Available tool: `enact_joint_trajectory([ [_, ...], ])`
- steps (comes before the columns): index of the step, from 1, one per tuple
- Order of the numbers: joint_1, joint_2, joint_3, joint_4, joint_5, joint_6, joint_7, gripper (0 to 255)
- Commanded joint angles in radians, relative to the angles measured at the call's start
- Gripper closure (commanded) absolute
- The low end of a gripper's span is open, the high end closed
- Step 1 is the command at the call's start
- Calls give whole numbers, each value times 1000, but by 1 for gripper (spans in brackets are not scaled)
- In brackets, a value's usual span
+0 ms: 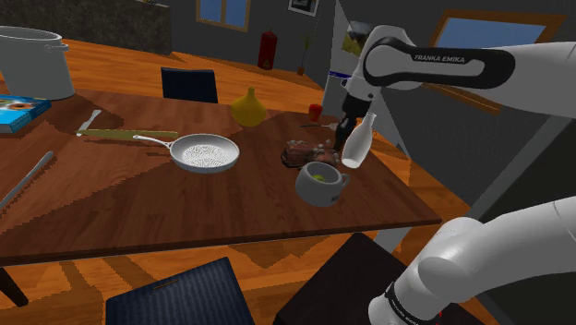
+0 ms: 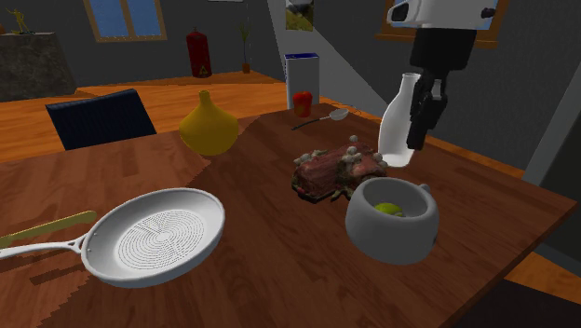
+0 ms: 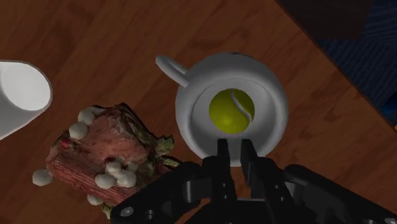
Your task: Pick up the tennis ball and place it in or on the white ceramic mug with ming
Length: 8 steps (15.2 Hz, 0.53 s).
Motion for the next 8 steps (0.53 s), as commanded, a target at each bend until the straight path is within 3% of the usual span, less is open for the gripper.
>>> enact_joint_trajectory([
  [1, -3, -5, -5, -28, -2, 23, -7, 255],
  [4, -2, -3, -3, -36, -1, 33, -5, 255],
  [5, -2, -3, -3, -36, -1, 33, -5, 0],
  [8, 20, -119, -40, -260, 19, 276, -127, 0],
])
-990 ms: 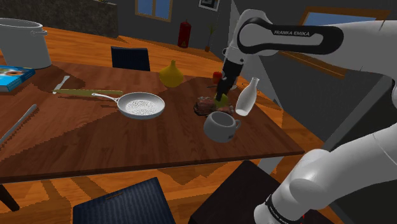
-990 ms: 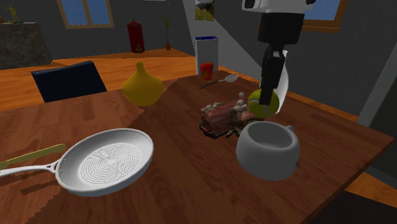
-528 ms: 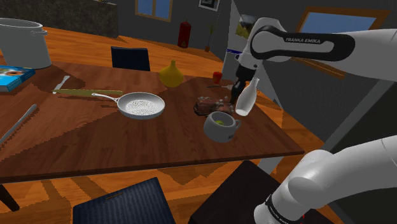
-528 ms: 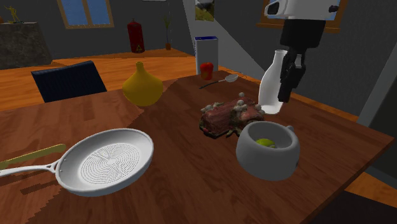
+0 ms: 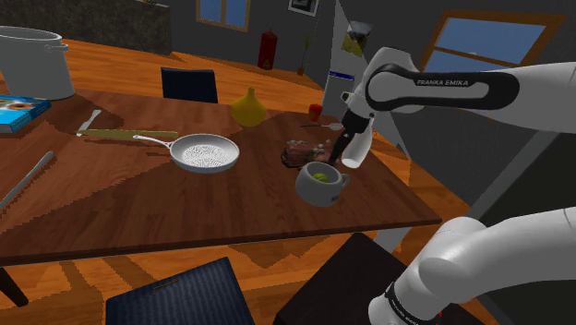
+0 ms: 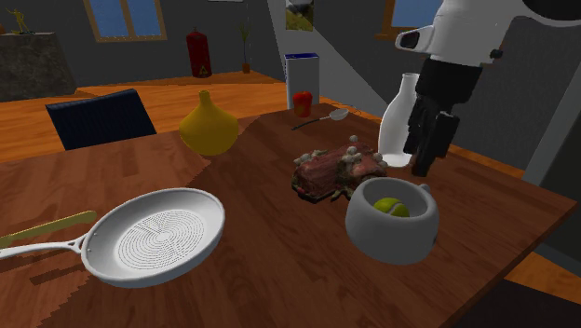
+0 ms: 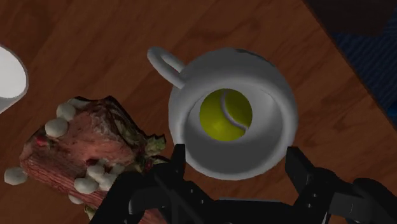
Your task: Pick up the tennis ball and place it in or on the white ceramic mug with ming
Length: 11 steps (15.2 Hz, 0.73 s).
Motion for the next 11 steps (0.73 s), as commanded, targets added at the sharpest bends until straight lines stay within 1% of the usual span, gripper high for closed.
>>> enact_joint_trajectory([
  [1, 16, -63, -32, -137, 14, 166, -89, 0],
  [3, 42, -105, -76, -264, 37, 338, -189, 0],
  [5, 88, -119, -140, -374, 69, 520, -306, 0],
  [6, 96, -118, -150, -387, 73, 543, -321, 0],
  [11, 138, -38, -174, -400, 93, 641, -334, 0],
])
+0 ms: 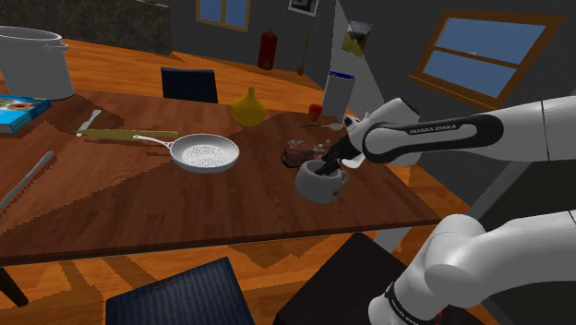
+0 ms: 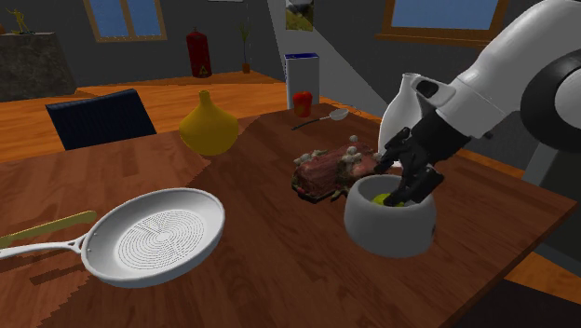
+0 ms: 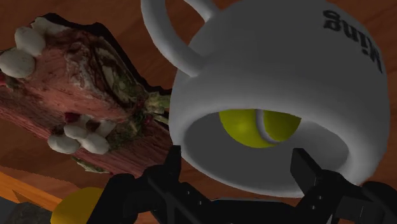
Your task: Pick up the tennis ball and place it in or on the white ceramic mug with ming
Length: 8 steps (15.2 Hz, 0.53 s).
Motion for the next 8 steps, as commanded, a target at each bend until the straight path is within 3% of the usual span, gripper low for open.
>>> enact_joint_trajectory([
  [1, 17, 37, -9, -22, 7, -73, -4, 0],
  [8, 41, 63, -28, -25, 5, -41, -3, 0],
])
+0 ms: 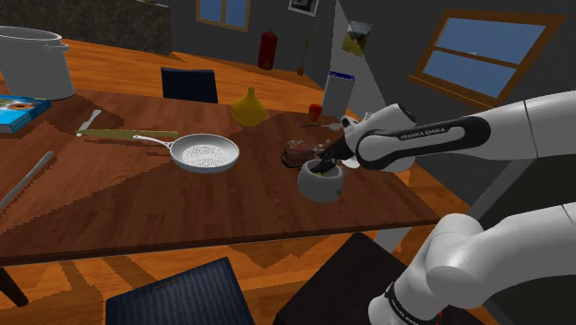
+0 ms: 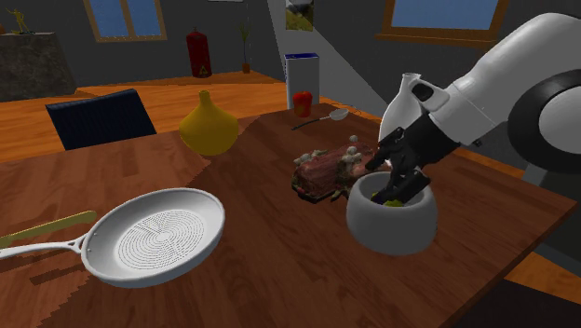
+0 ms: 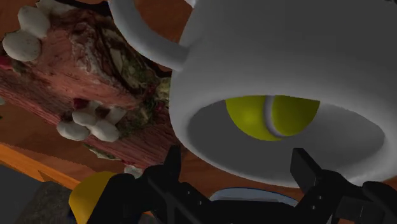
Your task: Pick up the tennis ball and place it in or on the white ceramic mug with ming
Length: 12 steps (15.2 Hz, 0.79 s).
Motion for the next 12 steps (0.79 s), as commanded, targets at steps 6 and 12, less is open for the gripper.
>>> enact_joint_trajectory([
  [6, -25, -52, -7, -22, -25, -257, -6, 255],
  [12, 3, 5, -13, -7, -5, -211, -8, 255],
])
